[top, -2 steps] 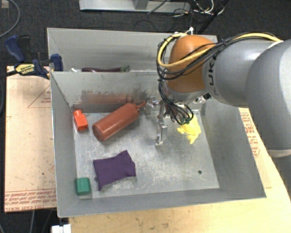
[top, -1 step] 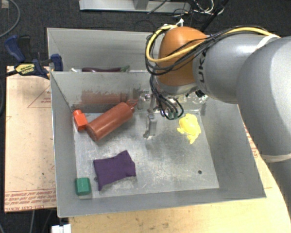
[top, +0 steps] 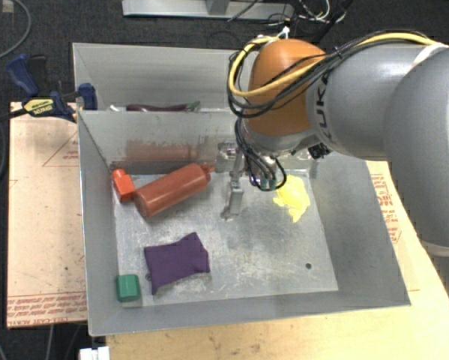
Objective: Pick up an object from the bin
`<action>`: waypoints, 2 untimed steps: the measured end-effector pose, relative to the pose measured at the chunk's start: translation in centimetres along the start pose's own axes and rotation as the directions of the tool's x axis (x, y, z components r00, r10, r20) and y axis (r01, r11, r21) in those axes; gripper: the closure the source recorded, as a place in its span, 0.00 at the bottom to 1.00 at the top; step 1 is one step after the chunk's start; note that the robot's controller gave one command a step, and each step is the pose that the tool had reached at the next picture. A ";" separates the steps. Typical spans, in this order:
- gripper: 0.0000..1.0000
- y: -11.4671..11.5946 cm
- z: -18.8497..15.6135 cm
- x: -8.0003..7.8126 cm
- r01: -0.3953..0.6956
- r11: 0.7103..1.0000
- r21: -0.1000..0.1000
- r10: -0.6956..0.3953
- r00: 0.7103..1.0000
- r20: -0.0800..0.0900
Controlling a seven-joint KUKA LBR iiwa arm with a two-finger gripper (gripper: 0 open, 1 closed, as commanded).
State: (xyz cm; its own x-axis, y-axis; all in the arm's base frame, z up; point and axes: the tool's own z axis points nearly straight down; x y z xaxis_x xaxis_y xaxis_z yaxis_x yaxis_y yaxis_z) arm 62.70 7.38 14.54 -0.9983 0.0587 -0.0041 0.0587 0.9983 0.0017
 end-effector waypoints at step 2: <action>0.00 5.6 3.2 -0.1 -0.019 1.000 -0.005 0.019 1.000 0.004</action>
Offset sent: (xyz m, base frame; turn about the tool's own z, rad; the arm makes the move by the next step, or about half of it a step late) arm 0.0261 0.0517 -0.0495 0.0201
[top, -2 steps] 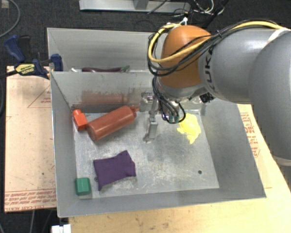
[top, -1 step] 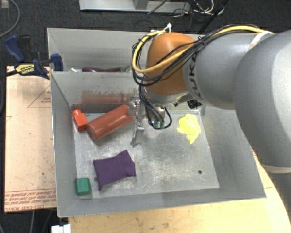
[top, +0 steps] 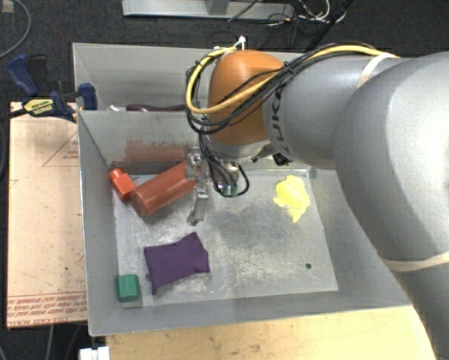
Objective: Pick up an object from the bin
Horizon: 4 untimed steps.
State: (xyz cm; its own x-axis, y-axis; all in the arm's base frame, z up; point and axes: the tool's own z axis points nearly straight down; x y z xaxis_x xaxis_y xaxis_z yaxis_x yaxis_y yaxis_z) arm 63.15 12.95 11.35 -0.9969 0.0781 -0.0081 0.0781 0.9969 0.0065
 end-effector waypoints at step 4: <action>1.00 7.8 3.6 2.9 0.400 0.916 0.010 -0.400 0.916 0.034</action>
Offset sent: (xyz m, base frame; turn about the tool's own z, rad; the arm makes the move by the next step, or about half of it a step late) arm -0.0167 0.0433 -0.0435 -0.3018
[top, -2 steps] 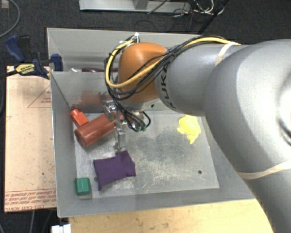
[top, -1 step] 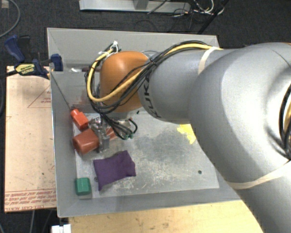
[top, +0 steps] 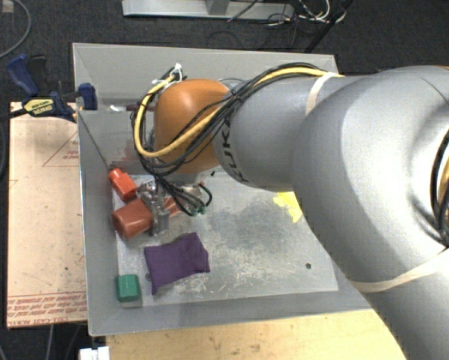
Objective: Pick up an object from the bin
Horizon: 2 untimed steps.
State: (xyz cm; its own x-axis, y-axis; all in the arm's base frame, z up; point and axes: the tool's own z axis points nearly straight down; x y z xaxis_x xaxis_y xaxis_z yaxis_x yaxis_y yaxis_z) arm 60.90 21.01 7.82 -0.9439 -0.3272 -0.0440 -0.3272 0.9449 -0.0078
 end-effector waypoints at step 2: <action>1.00 -0.8 -7.2 -0.6 -0.003 1.000 -0.002 0.003 1.000 0.000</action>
Offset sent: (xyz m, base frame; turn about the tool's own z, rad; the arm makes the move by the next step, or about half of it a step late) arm 0.0079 -0.0125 0.0899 0.0026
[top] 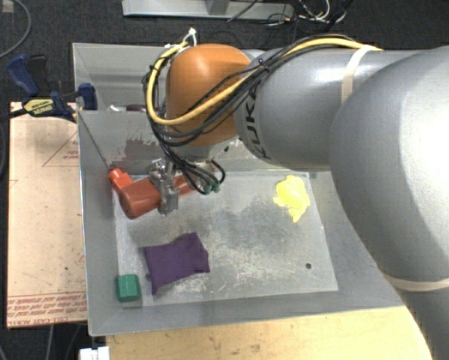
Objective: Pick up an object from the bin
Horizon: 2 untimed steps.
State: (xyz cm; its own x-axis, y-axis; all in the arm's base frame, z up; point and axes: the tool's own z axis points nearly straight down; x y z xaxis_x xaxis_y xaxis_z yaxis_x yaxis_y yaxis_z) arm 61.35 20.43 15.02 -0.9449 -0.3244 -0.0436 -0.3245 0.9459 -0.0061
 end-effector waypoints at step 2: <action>1.00 -1.4 -5.7 -0.5 -0.086 0.996 -0.001 0.086 0.996 -0.005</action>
Offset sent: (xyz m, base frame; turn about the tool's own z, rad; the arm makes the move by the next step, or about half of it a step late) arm 0.0112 -0.0206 0.0877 0.1249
